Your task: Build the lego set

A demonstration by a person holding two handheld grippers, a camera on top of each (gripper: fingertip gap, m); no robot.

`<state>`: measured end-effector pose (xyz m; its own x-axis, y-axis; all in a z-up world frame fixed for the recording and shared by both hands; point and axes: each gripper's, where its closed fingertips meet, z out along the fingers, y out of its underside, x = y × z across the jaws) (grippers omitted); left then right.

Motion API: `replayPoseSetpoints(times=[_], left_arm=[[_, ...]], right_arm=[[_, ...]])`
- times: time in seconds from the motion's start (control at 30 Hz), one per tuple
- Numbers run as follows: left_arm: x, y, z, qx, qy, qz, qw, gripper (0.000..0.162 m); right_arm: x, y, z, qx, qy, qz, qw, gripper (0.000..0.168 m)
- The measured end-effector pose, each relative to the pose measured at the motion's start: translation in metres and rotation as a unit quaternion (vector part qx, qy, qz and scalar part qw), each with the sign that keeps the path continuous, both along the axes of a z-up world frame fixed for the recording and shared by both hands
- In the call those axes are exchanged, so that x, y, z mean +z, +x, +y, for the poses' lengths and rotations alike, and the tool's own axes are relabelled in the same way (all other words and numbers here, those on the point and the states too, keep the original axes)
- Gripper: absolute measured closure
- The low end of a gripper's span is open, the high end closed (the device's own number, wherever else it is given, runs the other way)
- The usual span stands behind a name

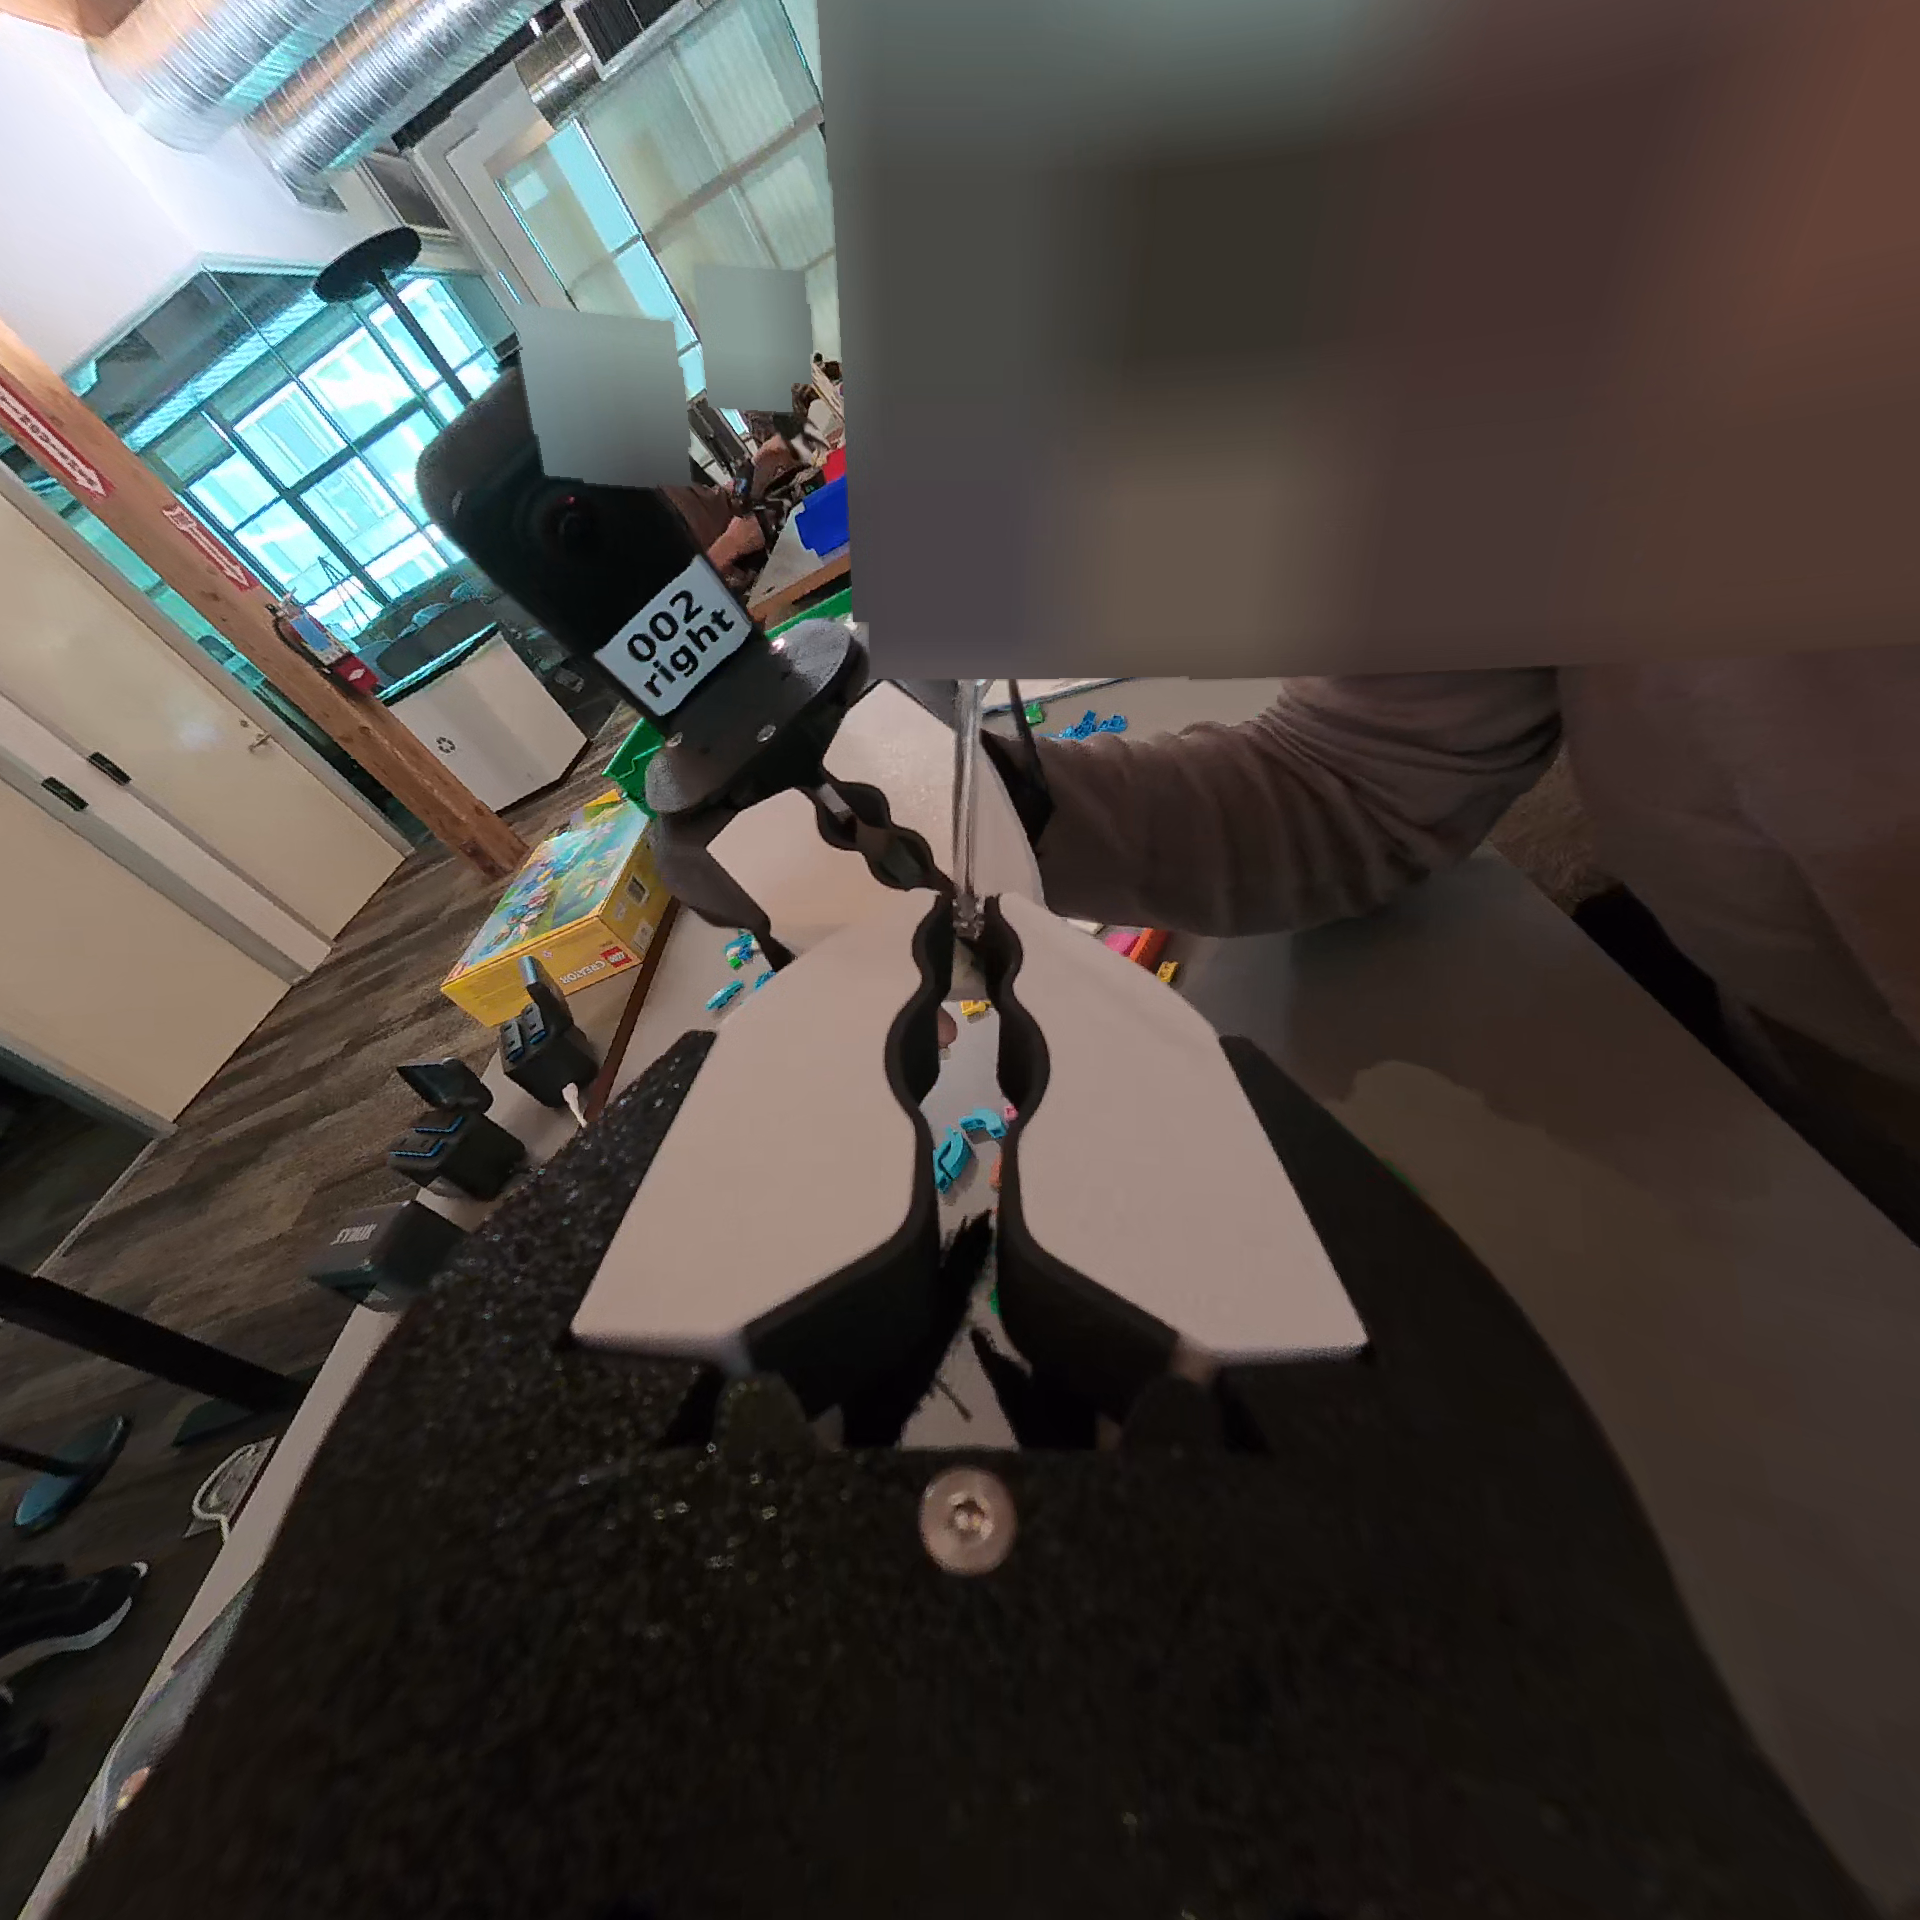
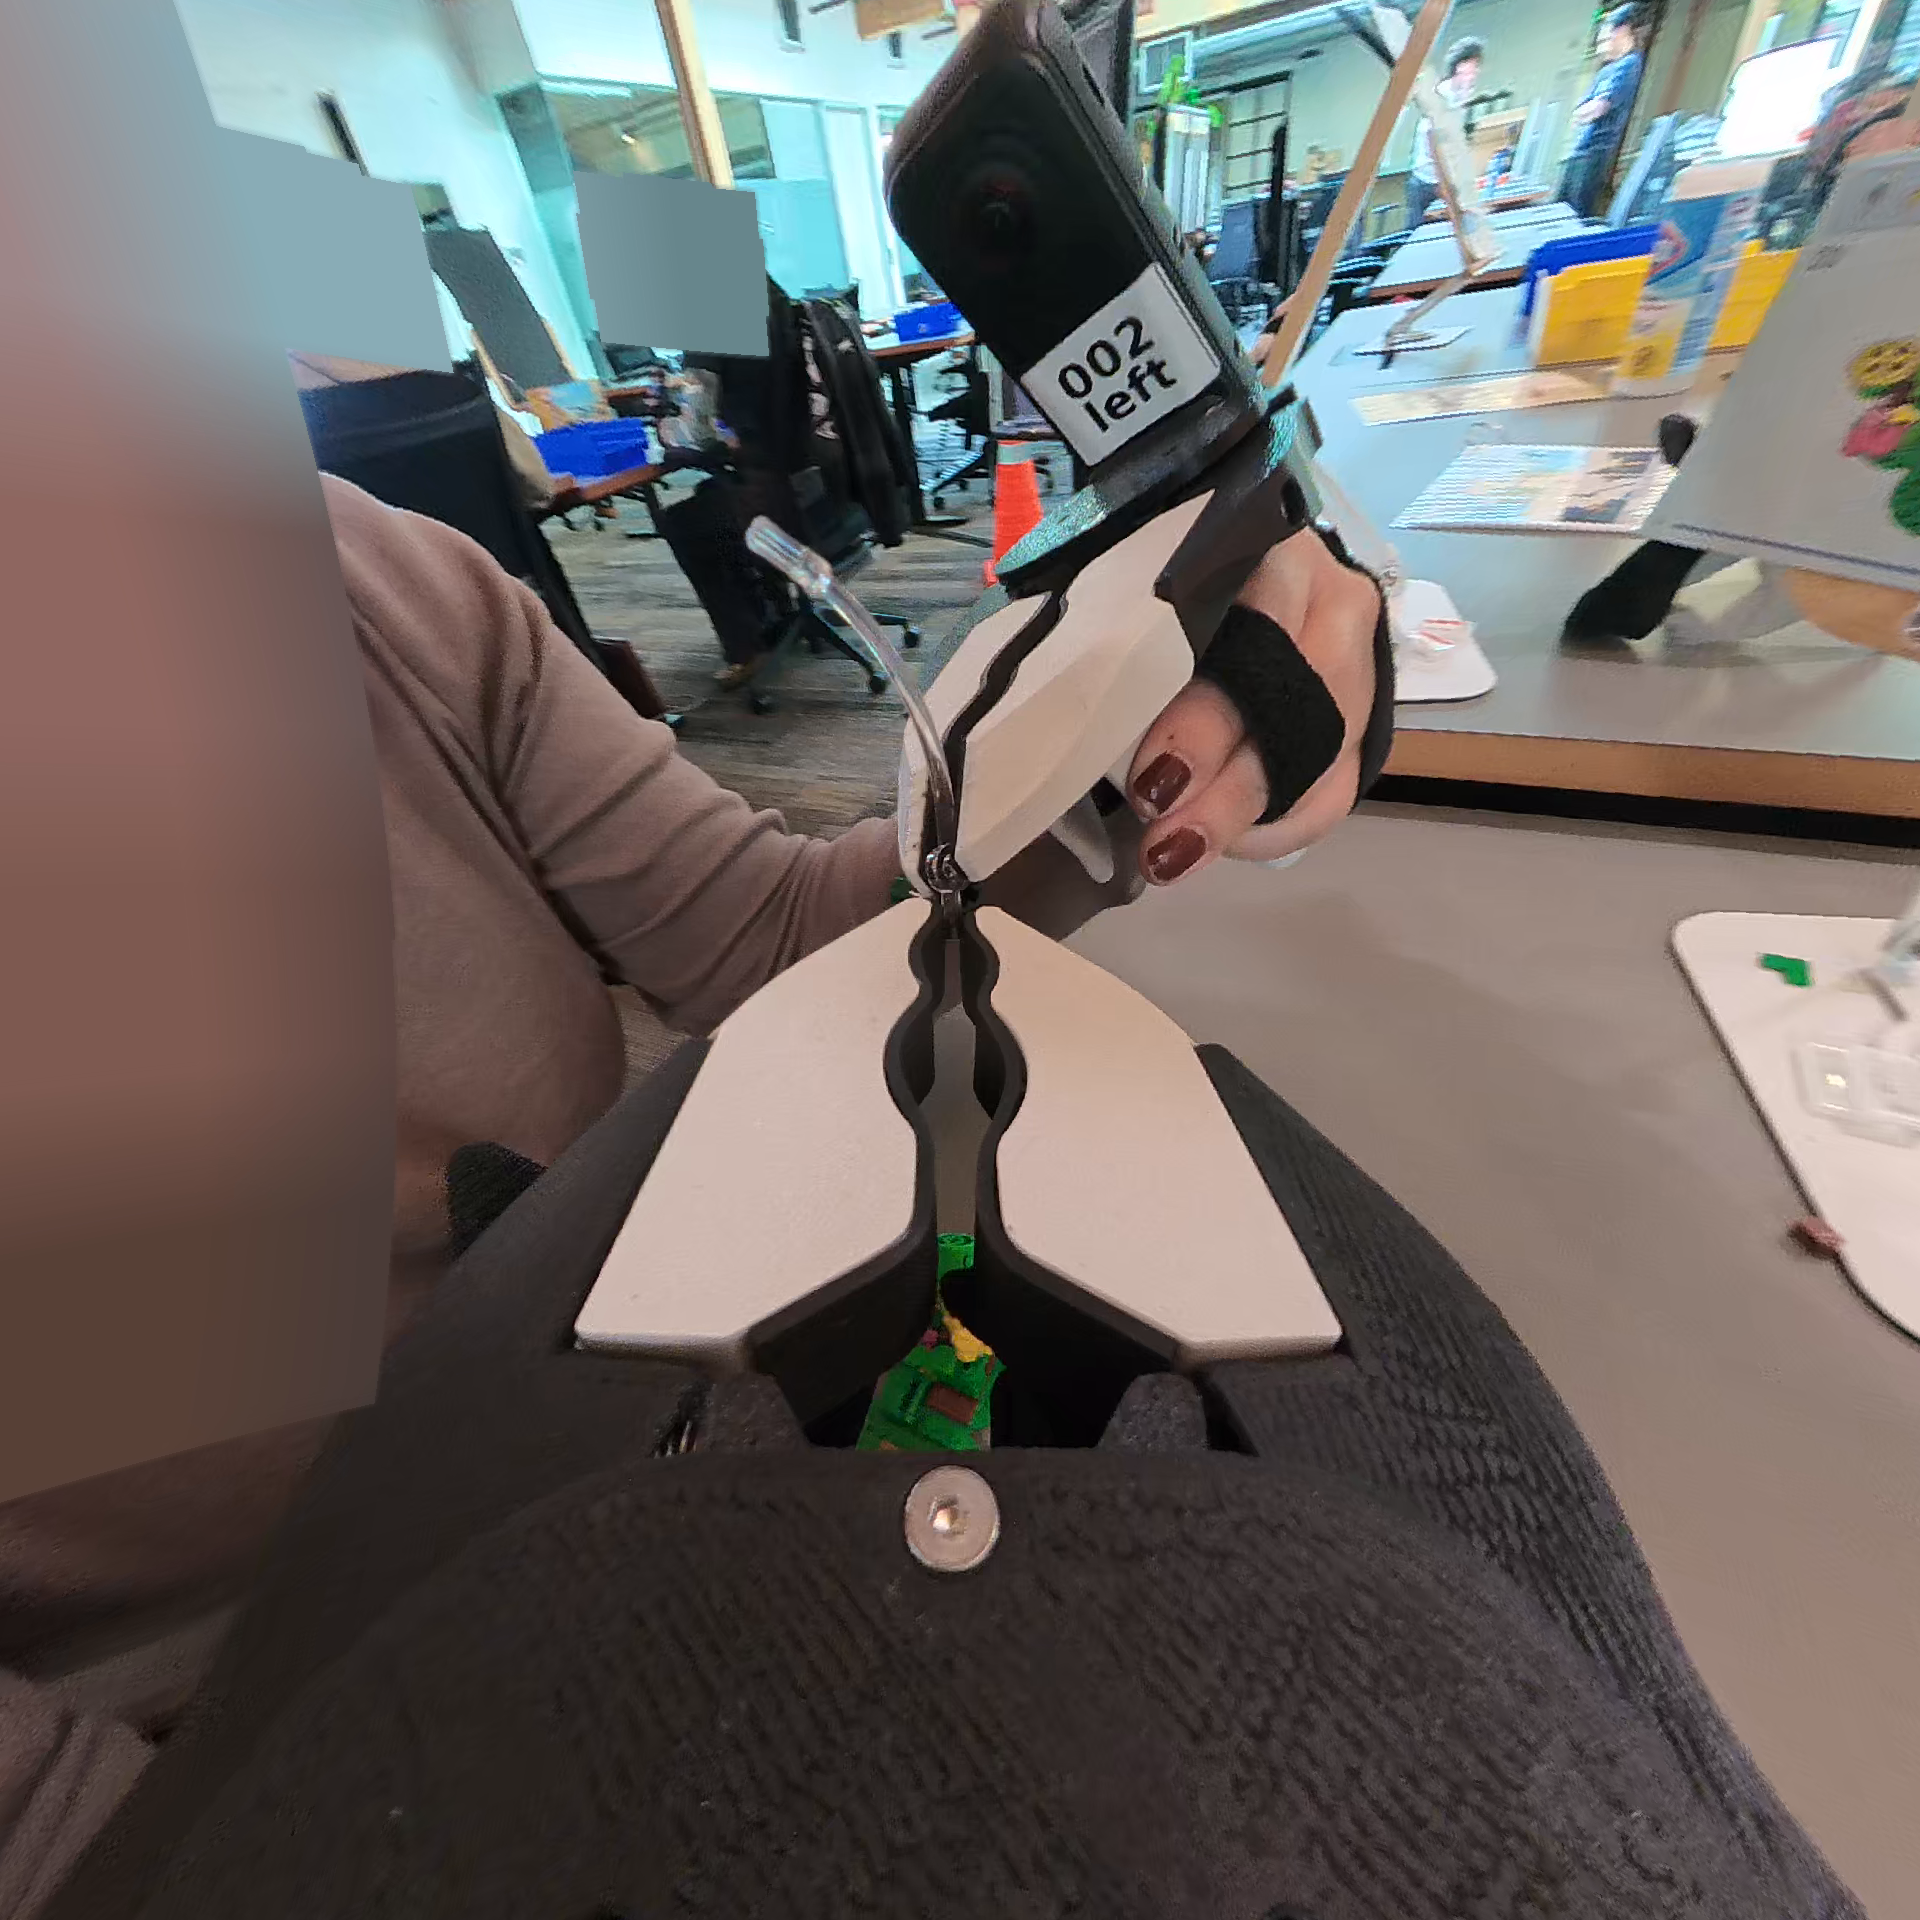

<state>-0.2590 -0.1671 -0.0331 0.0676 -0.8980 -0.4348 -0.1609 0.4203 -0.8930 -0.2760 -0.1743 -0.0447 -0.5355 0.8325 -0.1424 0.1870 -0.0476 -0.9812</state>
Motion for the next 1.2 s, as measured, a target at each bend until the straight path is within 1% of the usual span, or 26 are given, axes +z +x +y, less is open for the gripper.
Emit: replayPoseSetpoints(times=[0.33,0.5,0.63,0.73,0.83,0.9,0.97,1.0,1.07,1.17,1.2], left_arm=[[0.001,-0.003,0.011,0.032,0.011,-0.009,0.999,0.156],[0.005,-0.005,0.017,0.048,-0.006,-0.031,0.998,0.154],[0.015,-0.015,0.016,0.052,-0.012,-0.064,0.997,0.155],[0.017,-0.022,0.016,0.062,-0.027,-0.067,0.995,0.147],[0.015,-0.022,0.019,0.082,-0.030,-0.053,0.995,0.132],[0.016,-0.019,0.025,0.111,-0.004,-0.042,0.993,0.126],[0.017,-0.017,0.037,0.169,0.051,-0.019,0.984,0.125],[0.018,-0.017,0.044,0.203,0.090,-0.005,0.975,0.124],[0.026,-0.017,0.054,0.263,0.167,0.006,0.950,0.132],[0.027,-0.009,0.058,0.292,0.215,0.030,0.932,0.137],[0.030,-0.008,0.060,0.303,0.233,0.030,0.924,0.142]], right_arm=[[0.000,-0.003,0.012,-0.070,0.055,-0.002,0.996,0.168],[0.002,-0.003,0.019,-0.093,0.064,0.004,0.994,0.168],[0.004,-0.002,0.023,-0.106,0.067,0.007,0.992,0.168],[0.006,-0.002,0.029,-0.121,0.066,0.015,0.990,0.168],[0.012,-0.004,0.037,-0.142,0.056,0.031,0.988,0.168],[0.018,-0.005,0.047,-0.171,0.048,0.048,0.983,0.168],[0.026,-0.005,0.055,-0.198,0.036,0.068,0.977,0.168],[0.029,-0.004,0.058,-0.205,0.028,0.075,0.975,0.168],[0.034,-0.003,0.060,-0.206,0.007,0.085,0.975,0.168],[0.041,0.000,0.064,-0.216,-0.014,0.101,0.971,0.168],[0.042,0.000,0.065,-0.218,-0.018,0.104,0.970,0.168]])
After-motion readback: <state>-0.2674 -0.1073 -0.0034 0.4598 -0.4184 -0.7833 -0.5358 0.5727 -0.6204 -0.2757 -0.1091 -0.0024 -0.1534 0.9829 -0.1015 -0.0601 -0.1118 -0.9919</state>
